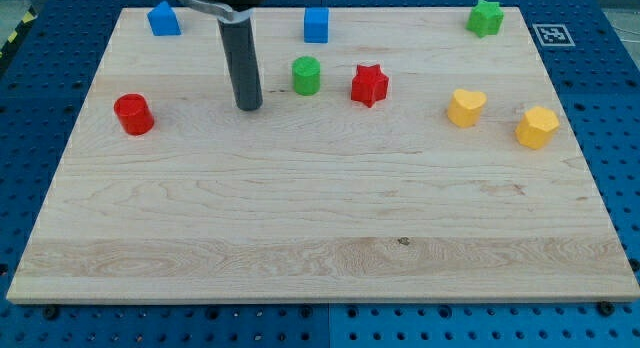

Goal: Place to hexagon right to the heart

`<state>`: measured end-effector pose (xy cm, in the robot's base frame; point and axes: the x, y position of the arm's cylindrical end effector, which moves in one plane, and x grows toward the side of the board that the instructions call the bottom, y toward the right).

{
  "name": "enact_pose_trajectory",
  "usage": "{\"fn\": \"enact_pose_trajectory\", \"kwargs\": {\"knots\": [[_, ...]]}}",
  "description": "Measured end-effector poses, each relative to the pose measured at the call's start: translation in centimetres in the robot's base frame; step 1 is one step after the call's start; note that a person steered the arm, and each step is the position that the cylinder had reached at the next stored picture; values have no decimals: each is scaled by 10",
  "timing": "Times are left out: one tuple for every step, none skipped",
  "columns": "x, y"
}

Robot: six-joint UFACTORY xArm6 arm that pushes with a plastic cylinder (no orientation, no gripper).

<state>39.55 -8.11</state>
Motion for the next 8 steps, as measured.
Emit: {"fn": "enact_pose_trajectory", "kwargs": {"knots": [[23, 58], [23, 139], [29, 203], [62, 224], [76, 262], [73, 289], [62, 304], [61, 323]]}}
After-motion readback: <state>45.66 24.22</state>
